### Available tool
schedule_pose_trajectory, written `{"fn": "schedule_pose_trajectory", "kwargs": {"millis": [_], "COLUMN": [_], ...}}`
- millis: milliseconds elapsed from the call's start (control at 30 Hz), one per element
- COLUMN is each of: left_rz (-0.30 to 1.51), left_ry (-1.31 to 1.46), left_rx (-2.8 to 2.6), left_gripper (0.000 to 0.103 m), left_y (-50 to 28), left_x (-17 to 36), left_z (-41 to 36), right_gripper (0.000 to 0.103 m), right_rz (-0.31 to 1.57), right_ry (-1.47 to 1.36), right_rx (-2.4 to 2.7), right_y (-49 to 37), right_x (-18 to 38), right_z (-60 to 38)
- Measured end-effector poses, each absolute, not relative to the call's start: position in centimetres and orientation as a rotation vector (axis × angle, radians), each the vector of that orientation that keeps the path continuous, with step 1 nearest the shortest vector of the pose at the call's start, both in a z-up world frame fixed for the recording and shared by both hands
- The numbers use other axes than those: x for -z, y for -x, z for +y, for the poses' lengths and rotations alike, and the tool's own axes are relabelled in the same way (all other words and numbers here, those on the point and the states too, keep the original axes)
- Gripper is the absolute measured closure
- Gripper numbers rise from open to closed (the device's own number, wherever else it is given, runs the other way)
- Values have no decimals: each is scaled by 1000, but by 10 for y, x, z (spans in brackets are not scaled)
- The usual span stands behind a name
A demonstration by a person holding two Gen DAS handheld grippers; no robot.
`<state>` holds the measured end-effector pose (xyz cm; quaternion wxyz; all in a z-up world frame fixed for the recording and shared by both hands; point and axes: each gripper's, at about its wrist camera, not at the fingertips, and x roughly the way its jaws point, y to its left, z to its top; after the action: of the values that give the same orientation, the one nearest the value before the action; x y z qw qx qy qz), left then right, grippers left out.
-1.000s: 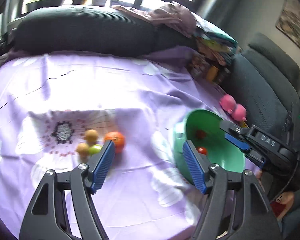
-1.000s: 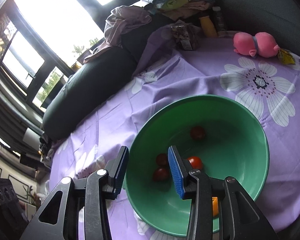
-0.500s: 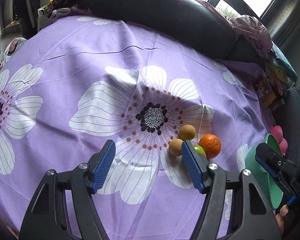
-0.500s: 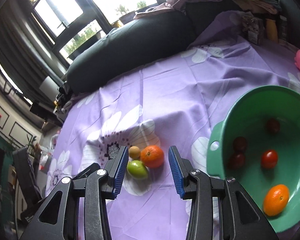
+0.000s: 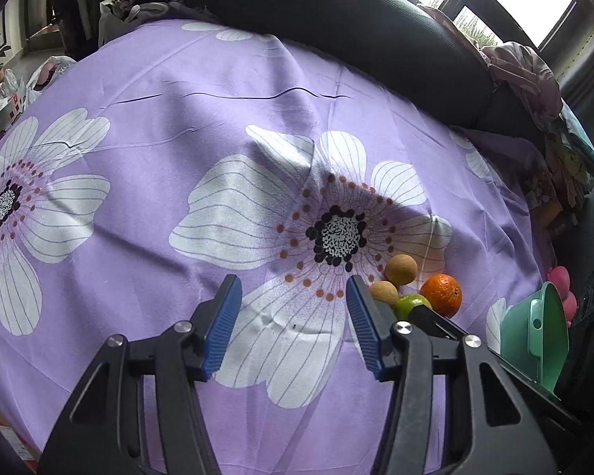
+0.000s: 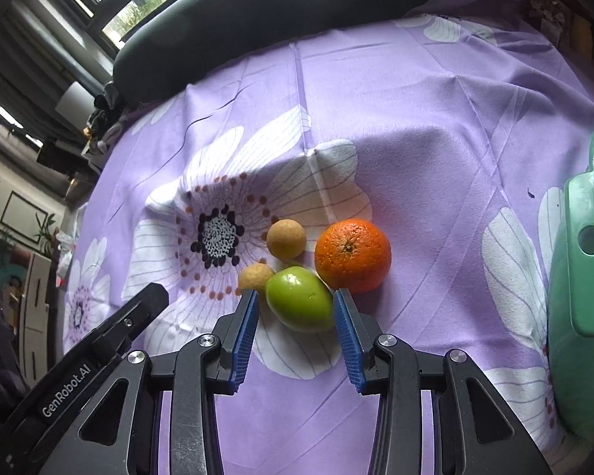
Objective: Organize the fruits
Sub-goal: 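Close the right gripper on the green fruit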
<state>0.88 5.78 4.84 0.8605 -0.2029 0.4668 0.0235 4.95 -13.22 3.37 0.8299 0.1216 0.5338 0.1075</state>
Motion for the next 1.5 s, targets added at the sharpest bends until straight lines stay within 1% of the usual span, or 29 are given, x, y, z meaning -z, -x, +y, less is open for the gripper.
{"fn": "schedule_pose_trajectory", "kwargs": {"millis": [267, 433, 700, 933, 1033, 1233, 1500], "left_rz": [986, 992, 1011, 1057, 1088, 1120, 1158], "left_ry": [409, 402, 383, 394, 398, 380, 323], "left_rx": [-35, -25, 23, 129, 208, 342, 402], "left_gripper": [49, 49, 49, 49, 49, 49, 49], "left_y": [-10, -10, -12, -12, -12, -9, -9], "left_x": [-48, -48, -47, -45, -44, -42, -32], "left_z": [52, 50, 42, 25, 13, -19, -48], "right_gripper": [61, 64, 64, 64, 64, 64, 63], "right_rz": [1151, 1151, 1278, 1150, 1114, 1121, 1184], "right_ry": [-263, -250, -277, -405, -402, -429, -462], "right_rx": [-249, -236, -236, -252, -242, -247, -272], "right_y": [-60, -58, -38, -31, -29, -34, -36], "right_x": [-23, -22, -24, -50, -57, -54, -42], "right_z": [-127, -124, -154, -184, -188, -189, -188]}}
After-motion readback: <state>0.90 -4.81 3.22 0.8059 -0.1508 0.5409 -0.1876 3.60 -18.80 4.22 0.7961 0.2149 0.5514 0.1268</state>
